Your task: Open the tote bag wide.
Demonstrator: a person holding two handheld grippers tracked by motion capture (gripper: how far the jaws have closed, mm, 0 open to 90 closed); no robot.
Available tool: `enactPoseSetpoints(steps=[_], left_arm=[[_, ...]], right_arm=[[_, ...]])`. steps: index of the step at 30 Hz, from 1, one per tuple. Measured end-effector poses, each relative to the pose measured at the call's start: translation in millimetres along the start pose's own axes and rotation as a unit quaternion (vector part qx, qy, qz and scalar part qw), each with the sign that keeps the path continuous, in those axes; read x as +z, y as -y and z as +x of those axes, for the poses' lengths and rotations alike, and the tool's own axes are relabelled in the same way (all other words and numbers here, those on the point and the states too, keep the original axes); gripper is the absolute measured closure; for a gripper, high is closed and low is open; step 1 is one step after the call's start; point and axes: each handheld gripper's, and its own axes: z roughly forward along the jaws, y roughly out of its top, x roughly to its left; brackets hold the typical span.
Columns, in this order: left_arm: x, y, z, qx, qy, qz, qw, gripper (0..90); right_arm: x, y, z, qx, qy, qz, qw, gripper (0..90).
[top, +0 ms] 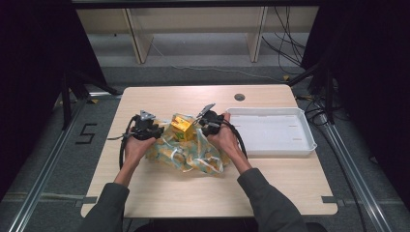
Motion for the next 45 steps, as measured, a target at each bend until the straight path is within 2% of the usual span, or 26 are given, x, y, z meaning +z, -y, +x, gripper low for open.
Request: enactPoseSetpoints(steps=[2,3,4,5,7,8,9,10,11,12,13,15,16,17,19,21,22,25,27,29,34,35,36,42,43,45], left_arm=[[-6.7,0.2,-2.0,0.003,0.001,-0.009,1.0000,66.8],[-20.6,1.8,-7.2,0.015,0.006,-0.016,0.9997,67.2],[-20.6,1.8,-7.2,0.015,0.006,-0.016,0.9997,68.5],[-29.8,4.0,-11.4,0.032,0.012,-0.014,0.9993,68.5],[-40.9,9.5,-19.1,0.048,0.033,-0.014,0.9982,72.9],[-45.9,18.5,-27.4,0.044,0.066,-0.023,0.9966,76.8],[-46.7,22.7,-30.4,0.038,0.089,-0.022,0.9950,77.3],[-46.7,22.7,-30.4,0.038,0.089,-0.022,0.9950,78.6],[-46.3,28.1,-35.1,0.036,0.102,-0.020,0.9939,79.5],[-46.0,31.0,-37.7,0.041,0.104,-0.014,0.9937,79.5],[-43.0,38.5,-41.6,0.058,0.110,-0.004,0.9922,81.4],[-40.1,42.8,-43.5,0.059,0.112,0.000,0.9920,82.7],[-37.6,46.9,-43.9,0.076,0.112,0.019,0.9907,84.8],[-34.3,53.7,-46.2,0.082,0.108,0.031,0.9903,87.3],[-32.1,58.3,-46.3,0.087,0.111,0.040,0.9892,88.5],[-30.1,64.1,-45.3,0.100,0.107,0.050,0.9879,88.9],[-29.0,67.5,-45.1,0.096,0.108,0.052,0.9881,89.1],[-27.8,77.5,-44.7,0.090,0.109,0.064,0.9879,89.3],[-29.0,82.2,-44.3,0.104,0.102,0.073,0.9867,89.3],[-29.6,87.2,-43.7,0.104,0.101,0.075,0.9865,89.3],[-36.8,88.4,-40.4,0.104,0.096,0.065,0.9878,88.6],[-40.5,86.4,-39.2,0.100,0.093,0.055,0.9892,87.9],[-45.4,84.4,-40.6,0.079,0.085,0.025,0.9929,87.6],[-69.4,80.7,-36.6,0.076,0.069,-0.014,0.9946,82.4],[-72.4,81.5,-37.4,0.065,0.065,-0.025,0.9955,81.1],[-75.8,82.4,-37.8,0.056,0.063,-0.032,0.9959,77.1]], right_arm=[[-5.6,1.1,-1.5,-0.003,0.003,-0.011,0.9999,63.0],[-16.9,2.6,-0.2,0.011,-0.005,-0.024,0.9996,62.2],[-16.9,2.6,-0.2,0.011,-0.005,-0.024,0.9996,62.2],[-21.8,3.6,-0.6,0.012,-0.006,-0.035,0.9993,62.0],[-32.7,5.3,-0.1,0.012,-0.002,-0.052,0.9986,62.5],[-45.5,7.3,2.9,0.019,-0.014,-0.079,0.9966,65.6],[-49.0,7.3,5.2,0.022,-0.017,-0.087,0.9958,66.4],[-49.0,7.3,5.2,0.022,-0.017,-0.087,0.9958,66.4],[-53.6,4.8,14.5,0.034,-0.048,-0.100,0.9932,66.6],[-53.6,4.8,14.5,0.034,-0.048,-0.100,0.9932,66.6],[-52.1,4.1,21.6,0.022,-0.062,-0.088,0.9940,68.2],[-46.7,5.2,26.7,0.015,-0.053,-0.089,0.9945,71.0],[-41.4,6.1,29.6,0.006,-0.050,-0.080,0.9956,77.1],[-27.6,10.4,32.5,0.000,-0.040,-0.046,0.9981,85.4],[-23.2,12.5,32.1,0.005,-0.042,-0.037,0.9984,87.8],[-10.7,18.1,30.5,0.000,-0.046,-0.016,0.9988,89.8],[-5.8,20.9,28.4,-0.010,-0.049,-0.008,0.9987,90.0],[6.1,28.8,34.6,-0.013,-0.059,0.021,0.9980,90.0],[11.0,32.4,40.4,-0.019,-0.060,0.034,0.9974,90.0],[12.4,34.6,43.3,-0.027,-0.059,0.040,0.9971,90.0],[8.9,36.3,42.4,-0.025,-0.054,0.033,0.9977,87.4],[1.9,35.1,39.5,-0.022,-0.057,0.019,0.9980,86.3],[-2.2,34.3,38.6,-0.015,-0.058,0.014,0.9981,85.6],[-30.9,28.4,28.4,0.017,-0.067,-0.049,0.9964,74.7],[-32.2,27.0,24.1,0.001,-0.058,-0.069,0.9960,72.5],[-38.4,23.4,23.7,0.021,-0.066,-0.080,0.9944,67.9]])
